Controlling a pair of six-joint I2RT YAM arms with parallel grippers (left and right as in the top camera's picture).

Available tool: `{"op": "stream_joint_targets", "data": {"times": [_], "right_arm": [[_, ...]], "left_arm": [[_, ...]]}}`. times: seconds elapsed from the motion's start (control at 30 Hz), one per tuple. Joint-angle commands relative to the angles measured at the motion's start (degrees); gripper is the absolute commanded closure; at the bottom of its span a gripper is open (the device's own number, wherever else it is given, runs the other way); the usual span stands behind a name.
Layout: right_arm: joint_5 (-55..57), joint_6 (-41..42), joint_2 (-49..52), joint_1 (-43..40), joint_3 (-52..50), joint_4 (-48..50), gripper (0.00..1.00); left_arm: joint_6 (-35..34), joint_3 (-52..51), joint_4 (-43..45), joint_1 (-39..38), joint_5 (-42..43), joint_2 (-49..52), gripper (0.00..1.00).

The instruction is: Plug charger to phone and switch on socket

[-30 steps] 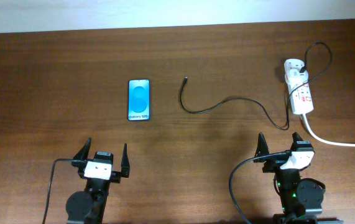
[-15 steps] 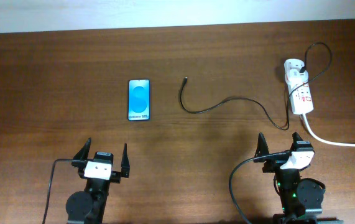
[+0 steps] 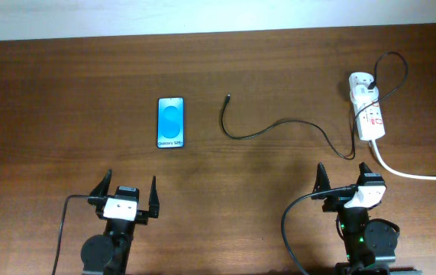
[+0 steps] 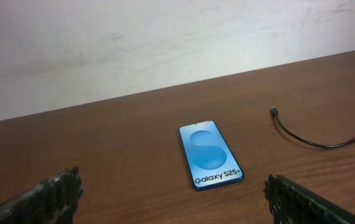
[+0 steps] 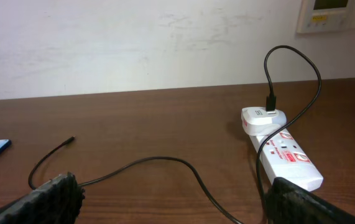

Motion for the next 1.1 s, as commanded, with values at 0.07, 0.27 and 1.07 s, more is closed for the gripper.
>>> {"op": "stream_joint_targets", "data": {"times": [0.07,0.27,1.07], "right_arm": [[0.26,0.17,-0.46,0.26,-0.42,-0.15,0.02],[0.26,0.17,-0.46,0.26,-0.42,-0.15,0.02],[0.26,0.17,-0.46,0.26,-0.42,-0.15,0.02]], "left_arm": [[0.72,-0.13,-0.46,0.17,-0.39,-0.55,0.01],[0.74,-0.13,-0.31,0.17,-2.93,-0.55,0.01],[0.48,0.87,8.22,0.17,-2.95,-0.37,0.01]]}}
